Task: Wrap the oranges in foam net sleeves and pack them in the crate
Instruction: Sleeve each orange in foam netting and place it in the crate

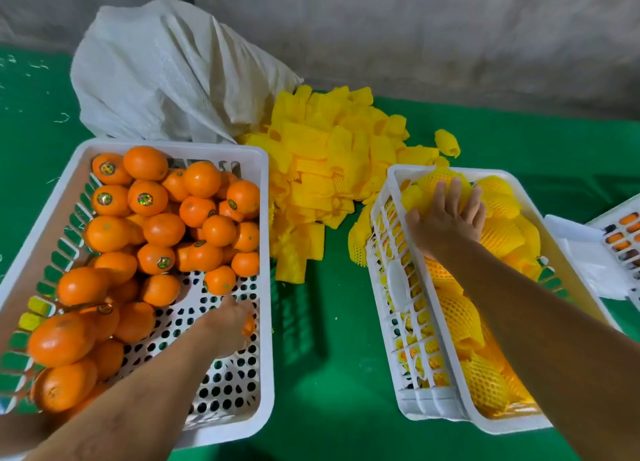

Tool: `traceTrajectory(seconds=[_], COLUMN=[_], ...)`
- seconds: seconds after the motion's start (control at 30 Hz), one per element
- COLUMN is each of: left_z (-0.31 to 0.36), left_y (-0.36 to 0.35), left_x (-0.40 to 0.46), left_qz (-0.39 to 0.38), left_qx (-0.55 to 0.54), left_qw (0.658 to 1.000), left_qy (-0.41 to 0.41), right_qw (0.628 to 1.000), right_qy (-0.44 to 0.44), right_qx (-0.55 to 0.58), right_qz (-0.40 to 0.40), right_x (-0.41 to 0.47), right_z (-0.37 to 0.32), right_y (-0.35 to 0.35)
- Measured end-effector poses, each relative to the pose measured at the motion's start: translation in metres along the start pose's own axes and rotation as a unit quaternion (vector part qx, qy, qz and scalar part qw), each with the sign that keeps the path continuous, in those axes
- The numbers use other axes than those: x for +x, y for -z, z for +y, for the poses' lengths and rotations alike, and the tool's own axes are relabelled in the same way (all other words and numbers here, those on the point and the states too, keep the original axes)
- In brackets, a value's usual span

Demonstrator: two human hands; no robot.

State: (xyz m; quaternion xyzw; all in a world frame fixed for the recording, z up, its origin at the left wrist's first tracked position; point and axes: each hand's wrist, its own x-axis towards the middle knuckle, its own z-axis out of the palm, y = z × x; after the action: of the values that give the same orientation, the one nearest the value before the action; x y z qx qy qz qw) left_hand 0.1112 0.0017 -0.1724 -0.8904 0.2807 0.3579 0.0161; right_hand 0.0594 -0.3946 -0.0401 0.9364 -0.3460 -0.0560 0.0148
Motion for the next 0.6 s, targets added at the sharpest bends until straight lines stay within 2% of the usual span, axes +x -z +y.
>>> traceTrajectory(seconds=[0.07, 0.13, 0.2, 0.27, 0.33, 0.37, 0.47, 0.6], left_z=[-0.004, -0.006, -0.005, 0.001, 0.016, 0.024, 0.042, 0.036], left_y=[0.017, 0.037, 0.05, 0.061, 0.066, 0.065, 0.048, 0.031], left_x=[-0.013, -0.03, -0.05, -0.066, -0.081, -0.085, -0.09, -0.09], left_qz=[0.012, 0.102, 0.248, 0.355, 0.383, 0.388, 0.395, 0.391], left_qx=[-0.114, -0.206, -0.288, -0.389, -0.489, -0.516, -0.55, -0.588], left_qw=[0.993, 0.973, 0.923, 0.849, 0.783, 0.762, 0.728, 0.701], left_qy=[0.018, 0.033, 0.054, 0.031, -0.025, -0.053, -0.103, -0.103], right_qw=[0.996, 0.973, 0.927, 0.899, 0.888, 0.885, 0.873, 0.891], right_qy=[0.056, 0.198, 0.366, 0.437, 0.434, 0.421, 0.379, 0.327], right_qx=[-0.009, 0.015, 0.031, -0.018, -0.075, -0.105, -0.185, -0.129], right_qz=[0.07, 0.115, 0.08, -0.031, -0.131, -0.17, -0.247, -0.289], right_x=[-0.012, -0.029, -0.048, -0.066, -0.078, -0.08, -0.077, -0.074], right_z=[-0.019, -0.044, -0.074, -0.104, -0.131, -0.143, -0.169, -0.175], right_y=[-0.006, -0.012, -0.028, -0.051, -0.075, -0.085, -0.105, -0.125])
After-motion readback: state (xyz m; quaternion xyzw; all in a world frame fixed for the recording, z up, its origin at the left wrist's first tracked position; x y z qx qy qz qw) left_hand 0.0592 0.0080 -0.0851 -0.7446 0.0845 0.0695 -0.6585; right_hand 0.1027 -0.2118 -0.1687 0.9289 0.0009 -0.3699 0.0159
